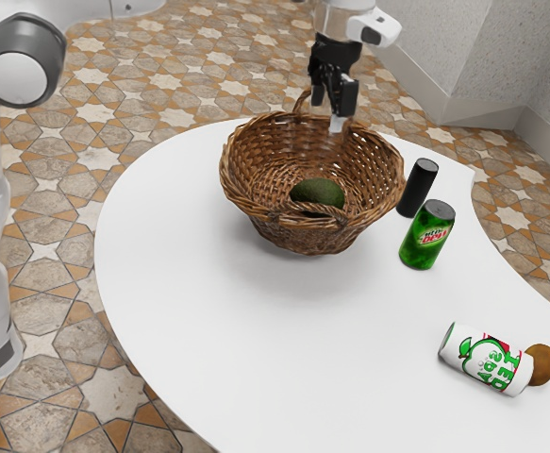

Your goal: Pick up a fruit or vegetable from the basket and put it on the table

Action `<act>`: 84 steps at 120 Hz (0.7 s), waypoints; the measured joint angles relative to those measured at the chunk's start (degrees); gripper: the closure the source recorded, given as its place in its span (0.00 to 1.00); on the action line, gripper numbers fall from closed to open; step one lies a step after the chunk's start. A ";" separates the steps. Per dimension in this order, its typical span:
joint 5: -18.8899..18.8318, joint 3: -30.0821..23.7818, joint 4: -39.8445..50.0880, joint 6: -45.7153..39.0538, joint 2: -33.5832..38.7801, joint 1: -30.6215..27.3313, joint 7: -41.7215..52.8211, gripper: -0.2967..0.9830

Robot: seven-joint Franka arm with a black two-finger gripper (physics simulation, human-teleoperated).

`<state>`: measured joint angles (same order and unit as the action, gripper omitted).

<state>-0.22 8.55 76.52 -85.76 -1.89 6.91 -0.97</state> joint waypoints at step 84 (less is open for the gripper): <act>-0.65 -2.32 -13.83 3.76 -14.09 -8.92 1.89 0.23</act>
<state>-0.87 6.23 62.69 -82.00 -15.97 -2.02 0.92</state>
